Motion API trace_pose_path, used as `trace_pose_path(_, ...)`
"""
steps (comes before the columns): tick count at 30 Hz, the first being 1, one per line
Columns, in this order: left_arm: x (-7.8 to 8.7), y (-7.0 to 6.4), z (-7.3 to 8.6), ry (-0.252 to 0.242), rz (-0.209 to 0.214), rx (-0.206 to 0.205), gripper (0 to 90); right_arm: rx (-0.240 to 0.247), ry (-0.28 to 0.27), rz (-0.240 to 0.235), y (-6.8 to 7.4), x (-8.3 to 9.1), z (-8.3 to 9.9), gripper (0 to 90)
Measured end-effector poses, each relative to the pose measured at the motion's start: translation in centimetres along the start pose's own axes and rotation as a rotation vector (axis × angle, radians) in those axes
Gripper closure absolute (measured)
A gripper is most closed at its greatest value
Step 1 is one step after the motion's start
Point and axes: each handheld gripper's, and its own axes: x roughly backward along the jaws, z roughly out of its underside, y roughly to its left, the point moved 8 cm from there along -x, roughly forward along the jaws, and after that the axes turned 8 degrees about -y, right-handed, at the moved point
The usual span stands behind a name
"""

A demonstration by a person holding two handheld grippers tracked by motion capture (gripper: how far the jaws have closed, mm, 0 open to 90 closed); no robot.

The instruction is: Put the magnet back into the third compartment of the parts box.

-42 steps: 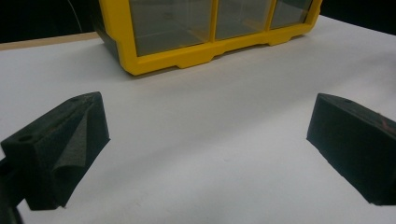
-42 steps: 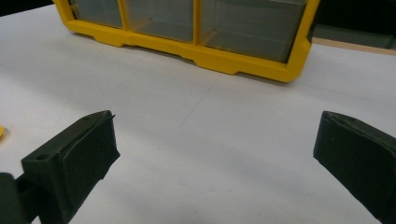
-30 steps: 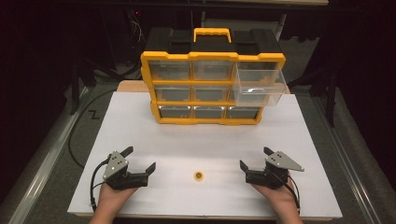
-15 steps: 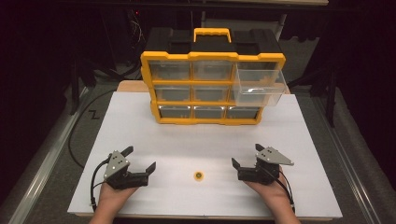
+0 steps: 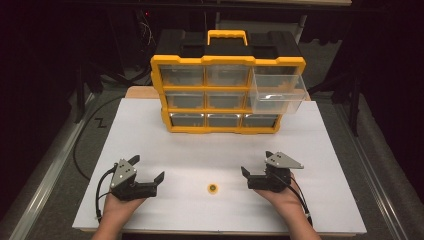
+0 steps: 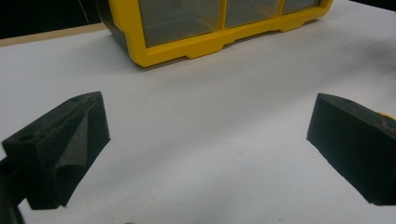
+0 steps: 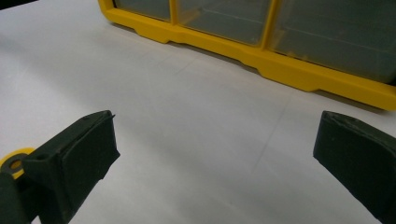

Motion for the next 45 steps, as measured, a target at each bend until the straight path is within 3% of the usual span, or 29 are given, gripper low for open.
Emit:
trace_pose_path(5,0.0,-0.3,-0.1,-0.015,0.01,0.009,0.1,0.007,0.005,-0.023,1.1,-1.2,-0.4,1.0)
trace_pose_path(14,-0.1,-0.8,0.2,-0.002,0.02,-0.035,0.1,0.015,0.007,-0.06,2.6,-2.7,-1.1,1.0)
trace_pose_path(18,-0.1,-0.7,0.2,-0.001,0.017,-0.031,0.1,0.009,-0.001,-0.064,2.7,-3.0,-1.5,1.0)
trace_pose_path(25,0.2,-0.7,0.1,-0.007,0.017,-0.02,0.1,0.028,-0.015,-0.091,4.0,-2.9,-1.6,1.0)
trace_pose_path(29,0.4,-0.6,0.3,-0.013,0.015,-0.01,0.1,0.055,0.005,-0.108,5.0,-2.9,-1.2,1.0)
trace_pose_path(41,0.8,-0.7,0.4,-0.013,0.023,-0.018,0.1,0.053,0.002,-0.176,6.9,-2.0,-1.2,1.0)
trace_pose_path(45,0.9,-0.6,0.3,-0.024,0.023,-0.015,0.1,0.058,0.025,-0.195,7.6,-1.8,-0.9,1.0)
